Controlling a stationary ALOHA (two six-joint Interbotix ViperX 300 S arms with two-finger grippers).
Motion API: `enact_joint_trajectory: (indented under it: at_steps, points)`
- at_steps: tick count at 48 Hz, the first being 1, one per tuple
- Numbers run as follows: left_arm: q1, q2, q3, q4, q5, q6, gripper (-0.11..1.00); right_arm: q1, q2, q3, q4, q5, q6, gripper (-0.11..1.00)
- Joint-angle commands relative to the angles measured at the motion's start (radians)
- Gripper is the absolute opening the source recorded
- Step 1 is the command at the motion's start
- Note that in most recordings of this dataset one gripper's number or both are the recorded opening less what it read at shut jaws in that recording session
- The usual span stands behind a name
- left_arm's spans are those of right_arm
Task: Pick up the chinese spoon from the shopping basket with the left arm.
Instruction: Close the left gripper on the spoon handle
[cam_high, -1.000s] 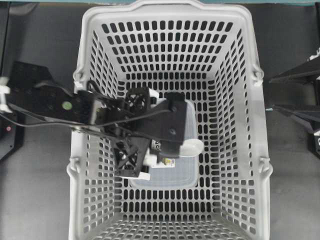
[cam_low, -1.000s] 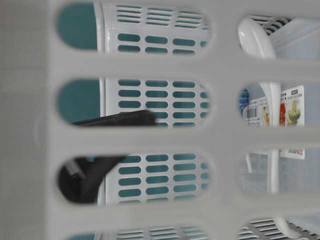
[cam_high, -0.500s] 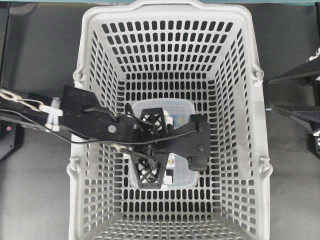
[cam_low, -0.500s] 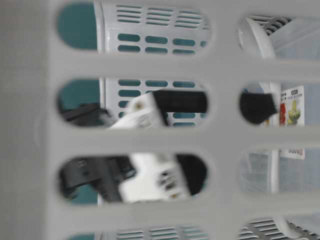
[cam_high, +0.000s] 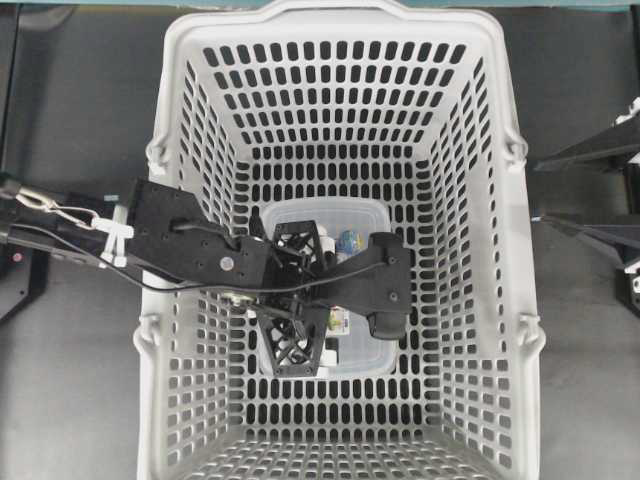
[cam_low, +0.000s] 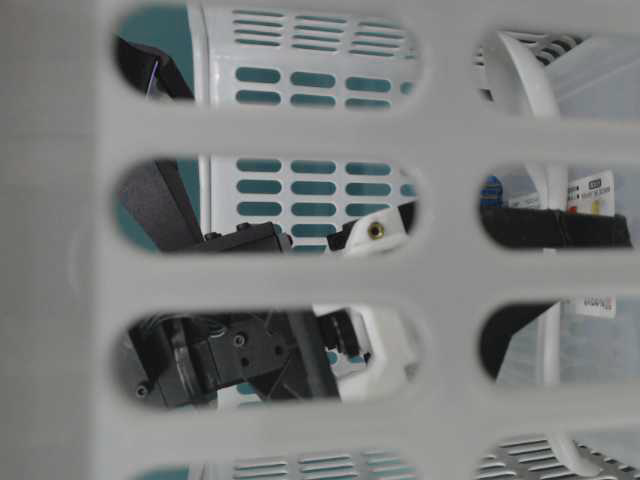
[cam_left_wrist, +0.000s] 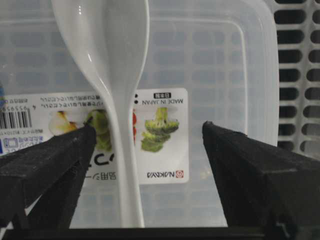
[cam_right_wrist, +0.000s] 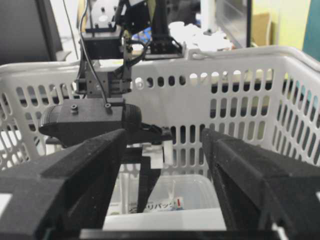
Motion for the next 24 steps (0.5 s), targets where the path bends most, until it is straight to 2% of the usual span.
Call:
enact_joint_trajectory:
  at_steps: [1, 5, 8, 11, 17, 19, 24]
  points:
    - [0.006, -0.002, -0.002, 0.003, -0.011, -0.002, 0.85, 0.000, 0.005, -0.006, 0.003, -0.005, 0.002, 0.61]
    - [0.009, 0.000, 0.000, 0.003, -0.011, -0.002, 0.81, 0.000, 0.005, -0.006, 0.003, -0.005, 0.002, 0.61]
    - [0.011, -0.002, 0.000, 0.003, -0.011, -0.002, 0.73, 0.000, 0.005, -0.005, 0.003, -0.005, 0.002, 0.61]
    - [0.014, -0.002, 0.000, 0.003, -0.011, 0.002, 0.59, -0.002, 0.006, -0.005, 0.003, -0.005, 0.002, 0.61]
    - [0.017, -0.002, -0.002, 0.003, -0.011, 0.006, 0.21, -0.002, 0.005, -0.002, 0.003, -0.005, 0.002, 0.61]
    - [0.018, -0.003, -0.005, 0.003, -0.009, 0.009, 0.13, -0.002, 0.005, -0.002, 0.003, -0.005, 0.002, 0.61]
    - [0.018, -0.009, -0.020, 0.003, 0.002, 0.012, 0.13, -0.002, 0.005, 0.000, 0.003, -0.005, 0.002, 0.61]
